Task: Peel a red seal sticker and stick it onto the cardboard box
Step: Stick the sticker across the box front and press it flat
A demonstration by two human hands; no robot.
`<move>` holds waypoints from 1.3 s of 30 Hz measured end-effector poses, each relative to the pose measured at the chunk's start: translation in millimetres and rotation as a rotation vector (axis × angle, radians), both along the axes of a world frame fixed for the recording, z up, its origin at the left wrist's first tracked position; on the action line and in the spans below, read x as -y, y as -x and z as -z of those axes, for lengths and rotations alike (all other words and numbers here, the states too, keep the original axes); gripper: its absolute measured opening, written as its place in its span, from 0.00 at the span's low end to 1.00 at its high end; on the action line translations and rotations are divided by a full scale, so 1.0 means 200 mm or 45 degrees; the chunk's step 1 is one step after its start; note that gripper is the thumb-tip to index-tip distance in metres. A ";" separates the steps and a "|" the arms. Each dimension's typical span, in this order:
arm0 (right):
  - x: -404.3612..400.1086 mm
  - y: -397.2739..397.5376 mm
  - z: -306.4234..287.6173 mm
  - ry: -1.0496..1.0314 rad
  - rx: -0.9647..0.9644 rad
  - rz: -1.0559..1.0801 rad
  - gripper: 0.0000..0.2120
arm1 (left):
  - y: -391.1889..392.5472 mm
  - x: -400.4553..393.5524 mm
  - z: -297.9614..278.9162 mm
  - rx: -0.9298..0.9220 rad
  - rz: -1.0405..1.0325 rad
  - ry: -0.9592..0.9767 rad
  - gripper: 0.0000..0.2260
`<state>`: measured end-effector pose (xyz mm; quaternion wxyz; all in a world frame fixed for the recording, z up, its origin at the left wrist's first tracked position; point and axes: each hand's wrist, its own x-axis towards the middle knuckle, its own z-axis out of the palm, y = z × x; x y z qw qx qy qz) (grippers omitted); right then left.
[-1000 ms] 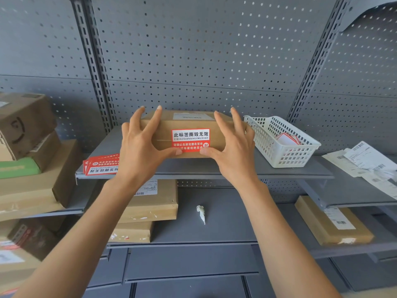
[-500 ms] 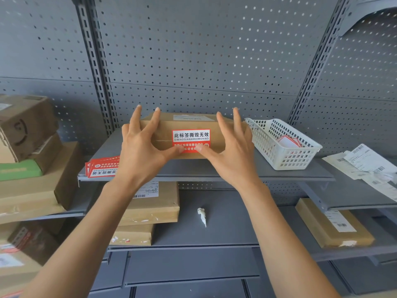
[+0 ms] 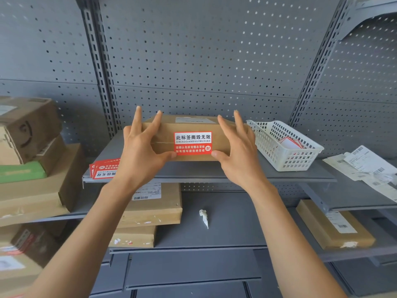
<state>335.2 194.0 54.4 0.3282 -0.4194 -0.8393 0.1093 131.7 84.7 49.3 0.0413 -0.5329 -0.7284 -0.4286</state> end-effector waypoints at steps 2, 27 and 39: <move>0.03 0.02 -0.01 0.035 -0.065 0.008 0.39 | -0.02 0.00 0.00 0.006 -0.012 -0.028 0.47; 0.19 0.16 -0.02 -0.003 -0.388 0.241 0.25 | -0.12 -0.01 0.02 0.277 -0.117 -0.312 0.33; 0.19 0.15 0.00 0.061 -0.504 0.218 0.18 | -0.09 -0.01 0.08 0.319 -0.100 -0.363 0.21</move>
